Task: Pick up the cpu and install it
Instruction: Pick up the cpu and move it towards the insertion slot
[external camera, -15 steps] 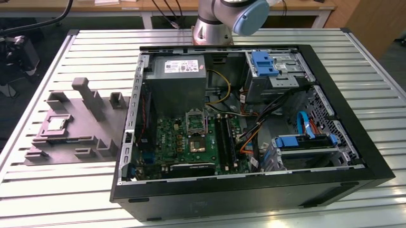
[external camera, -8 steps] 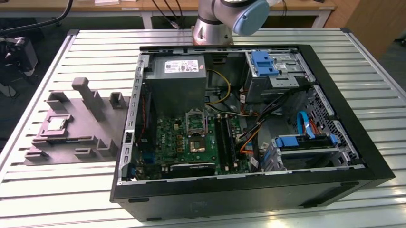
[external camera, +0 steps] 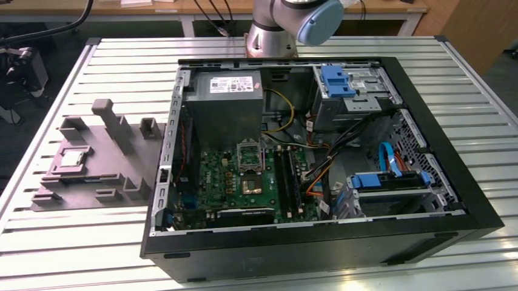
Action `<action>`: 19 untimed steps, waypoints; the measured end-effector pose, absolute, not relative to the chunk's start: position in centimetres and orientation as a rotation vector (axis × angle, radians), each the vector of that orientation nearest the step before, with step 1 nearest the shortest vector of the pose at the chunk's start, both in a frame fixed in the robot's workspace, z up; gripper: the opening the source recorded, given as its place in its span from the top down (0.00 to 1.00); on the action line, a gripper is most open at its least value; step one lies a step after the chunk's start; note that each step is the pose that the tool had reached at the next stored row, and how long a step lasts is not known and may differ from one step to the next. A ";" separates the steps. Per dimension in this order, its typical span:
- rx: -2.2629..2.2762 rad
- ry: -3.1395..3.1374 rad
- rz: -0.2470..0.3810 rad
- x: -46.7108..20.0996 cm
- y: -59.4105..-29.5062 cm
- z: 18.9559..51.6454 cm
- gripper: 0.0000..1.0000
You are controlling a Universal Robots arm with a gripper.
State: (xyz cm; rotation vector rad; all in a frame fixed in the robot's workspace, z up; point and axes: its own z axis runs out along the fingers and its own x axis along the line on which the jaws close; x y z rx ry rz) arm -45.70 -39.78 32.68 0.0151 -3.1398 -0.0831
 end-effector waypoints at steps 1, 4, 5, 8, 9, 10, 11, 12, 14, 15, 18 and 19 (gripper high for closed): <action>0.015 -3.140 -0.083 -45.7 -39.8 32.7 0.44; 0.015 -3.136 -0.083 -45.7 -39.8 32.6 0.44; 0.015 -3.135 -0.083 -45.7 -39.8 32.5 0.44; 0.015 -3.133 -0.083 -45.7 -39.8 32.5 0.44; 0.015 -3.133 -0.083 -45.7 -39.8 32.4 0.44; 0.015 -3.133 -0.083 -45.7 -39.8 32.4 0.44; 0.015 -3.133 -0.083 -45.7 -39.8 32.4 0.44; 0.015 -3.133 -0.083 -45.7 -39.8 32.4 0.44; 0.015 -3.133 -0.083 -45.7 -39.8 32.4 0.44; 0.015 -3.133 -0.083 -45.7 -39.8 32.3 0.44; 0.015 -3.133 -0.083 -45.7 -39.8 32.0 0.44; 0.015 -3.133 -0.083 -45.7 -39.8 31.5 0.44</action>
